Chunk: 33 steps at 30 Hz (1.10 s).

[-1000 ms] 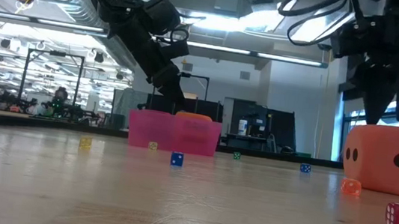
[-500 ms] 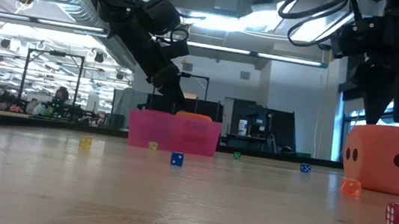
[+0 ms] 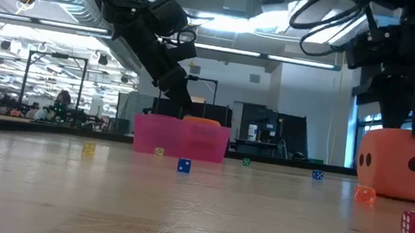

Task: Pick & Place Dice
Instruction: Put the big orange dice into the red bin

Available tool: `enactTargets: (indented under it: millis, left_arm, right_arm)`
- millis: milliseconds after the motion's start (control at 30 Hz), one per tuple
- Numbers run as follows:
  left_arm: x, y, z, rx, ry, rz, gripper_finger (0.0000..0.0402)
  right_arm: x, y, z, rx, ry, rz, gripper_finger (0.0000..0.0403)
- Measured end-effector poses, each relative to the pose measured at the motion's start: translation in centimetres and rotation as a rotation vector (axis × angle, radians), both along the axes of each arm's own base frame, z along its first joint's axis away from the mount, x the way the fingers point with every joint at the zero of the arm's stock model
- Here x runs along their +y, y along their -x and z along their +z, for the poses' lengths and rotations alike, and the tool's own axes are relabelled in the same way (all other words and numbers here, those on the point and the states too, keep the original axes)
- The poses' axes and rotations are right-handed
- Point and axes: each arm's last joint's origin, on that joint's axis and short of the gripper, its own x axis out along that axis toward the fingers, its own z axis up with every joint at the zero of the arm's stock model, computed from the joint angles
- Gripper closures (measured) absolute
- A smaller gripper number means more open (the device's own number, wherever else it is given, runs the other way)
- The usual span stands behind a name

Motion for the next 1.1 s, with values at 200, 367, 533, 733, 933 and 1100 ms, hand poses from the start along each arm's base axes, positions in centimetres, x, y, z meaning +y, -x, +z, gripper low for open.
enactTargets:
  millis: [200, 367, 533, 733, 933, 1100]
  left_arm:
    - [0.0, 0.0, 0.0, 0.0, 0.0, 0.0, 0.0002]
    - [0.0, 0.0, 0.0, 0.0, 0.0, 0.0, 0.0002]
    - [0.0, 0.0, 0.0, 0.0, 0.0, 0.0, 0.0002]
    - [0.0, 0.0, 0.0, 0.0, 0.0, 0.0, 0.0002]
    - [0.0, 0.0, 0.0, 0.0, 0.0, 0.0, 0.0002]
    - [0.0, 0.0, 0.0, 0.0, 0.0, 0.0, 0.0002]
  right_arm:
    - [0.0, 0.0, -0.1, -0.003, 0.006, 0.012, 0.0003]
    - [0.0, 0.0, -0.1, -0.004, 0.006, 0.013, 0.0003]
    - [0.0, -0.1, -0.2, -0.016, 0.019, 0.011, 0.0003]
    - [-0.2, 0.0, -1.2, -0.048, 0.03, -0.007, 0.0003]
    - [-0.1, 0.0, -1.2, -0.047, 0.022, -0.012, 0.0003]
    - [-0.1, 0.0, -1.3, -0.058, 0.048, -0.024, 0.0005]
